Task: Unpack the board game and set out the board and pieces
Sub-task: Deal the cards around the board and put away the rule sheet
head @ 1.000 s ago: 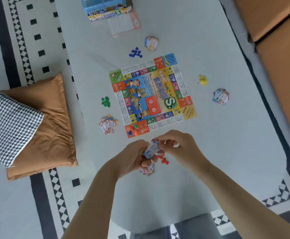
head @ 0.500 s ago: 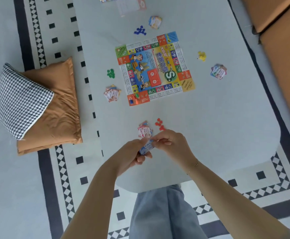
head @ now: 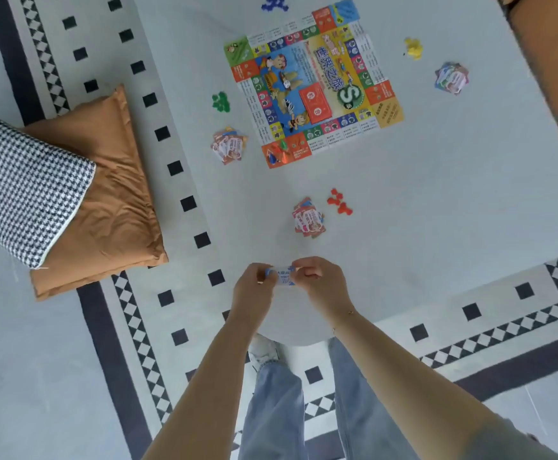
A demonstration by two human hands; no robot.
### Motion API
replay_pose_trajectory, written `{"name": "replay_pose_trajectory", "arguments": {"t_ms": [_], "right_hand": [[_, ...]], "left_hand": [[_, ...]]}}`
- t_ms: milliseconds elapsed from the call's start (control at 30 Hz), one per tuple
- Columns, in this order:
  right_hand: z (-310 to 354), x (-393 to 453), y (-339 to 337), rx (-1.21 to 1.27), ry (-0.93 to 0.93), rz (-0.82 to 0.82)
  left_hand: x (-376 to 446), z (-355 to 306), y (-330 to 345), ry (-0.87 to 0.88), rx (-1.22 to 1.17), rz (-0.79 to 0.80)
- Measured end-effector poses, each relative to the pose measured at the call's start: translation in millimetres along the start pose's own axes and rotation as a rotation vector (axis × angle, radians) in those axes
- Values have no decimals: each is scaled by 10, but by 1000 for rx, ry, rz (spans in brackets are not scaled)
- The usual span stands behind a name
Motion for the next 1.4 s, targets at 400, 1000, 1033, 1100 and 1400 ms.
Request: {"name": "replay_pose_trajectory", "arguments": {"t_ms": [400, 1000, 1033, 1100, 1400], "right_hand": [[-192, 34, 387, -165, 41, -275], [-270, -296, 206, 125, 185, -264], [-288, -343, 205, 147, 192, -261], [-321, -443, 210, 180, 206, -257], [-53, -800, 257, 243, 155, -115]], "left_hand": [[256, 42, -33, 251, 311, -150], [-7, 258, -358, 32, 147, -81], [-47, 290, -370, 11, 122, -67], [-149, 347, -391, -25, 87, -41], [-607, 298, -578, -91, -115, -15]]}}
Point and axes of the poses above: each hand's wrist, its own x-axis towards the middle knuckle, its own y-axis out of the palm, z = x × y, the point moved 3 cm from there along x, towards the middle knuckle, and after that the axes turned 2 degrees about -y, right-handed, at the moved point
